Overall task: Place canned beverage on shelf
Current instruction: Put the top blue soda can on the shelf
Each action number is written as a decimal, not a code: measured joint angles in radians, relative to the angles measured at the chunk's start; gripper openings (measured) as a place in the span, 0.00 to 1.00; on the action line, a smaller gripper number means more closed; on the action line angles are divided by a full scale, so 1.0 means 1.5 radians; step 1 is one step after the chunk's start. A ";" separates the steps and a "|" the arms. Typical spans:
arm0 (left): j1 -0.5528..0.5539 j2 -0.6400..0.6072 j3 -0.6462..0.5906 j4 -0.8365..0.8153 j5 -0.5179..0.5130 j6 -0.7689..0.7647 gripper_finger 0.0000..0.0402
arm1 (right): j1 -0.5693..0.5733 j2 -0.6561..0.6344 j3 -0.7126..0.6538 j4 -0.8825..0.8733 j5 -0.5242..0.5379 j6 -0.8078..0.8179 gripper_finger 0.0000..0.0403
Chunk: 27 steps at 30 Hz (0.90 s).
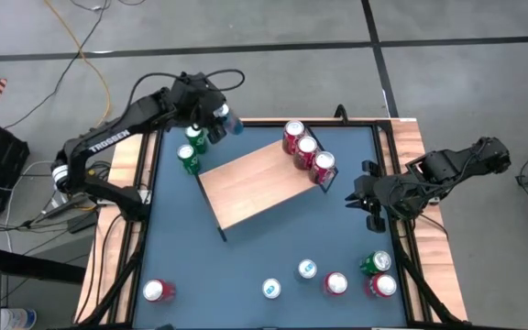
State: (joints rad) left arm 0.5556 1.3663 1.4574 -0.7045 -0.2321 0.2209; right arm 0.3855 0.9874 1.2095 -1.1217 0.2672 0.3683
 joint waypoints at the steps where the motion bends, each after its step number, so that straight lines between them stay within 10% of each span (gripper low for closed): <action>1: -0.012 0.000 0.015 -0.011 -0.009 -0.019 0.54 | 0.000 0.000 0.000 0.000 0.000 0.000 0.14; 16: -0.240 0.023 0.144 -0.083 -0.155 -0.227 0.55 | 0.000 0.000 0.000 0.000 0.003 -0.002 0.14; 27: -0.268 0.201 0.336 -0.263 -0.164 -0.238 0.55 | -0.001 0.000 0.000 0.000 0.005 -0.002 0.14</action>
State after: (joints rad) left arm 0.1534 1.6684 1.9613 -1.0992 -0.4776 -0.1368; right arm 0.3836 0.9871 1.2098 -1.1217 0.2752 0.3660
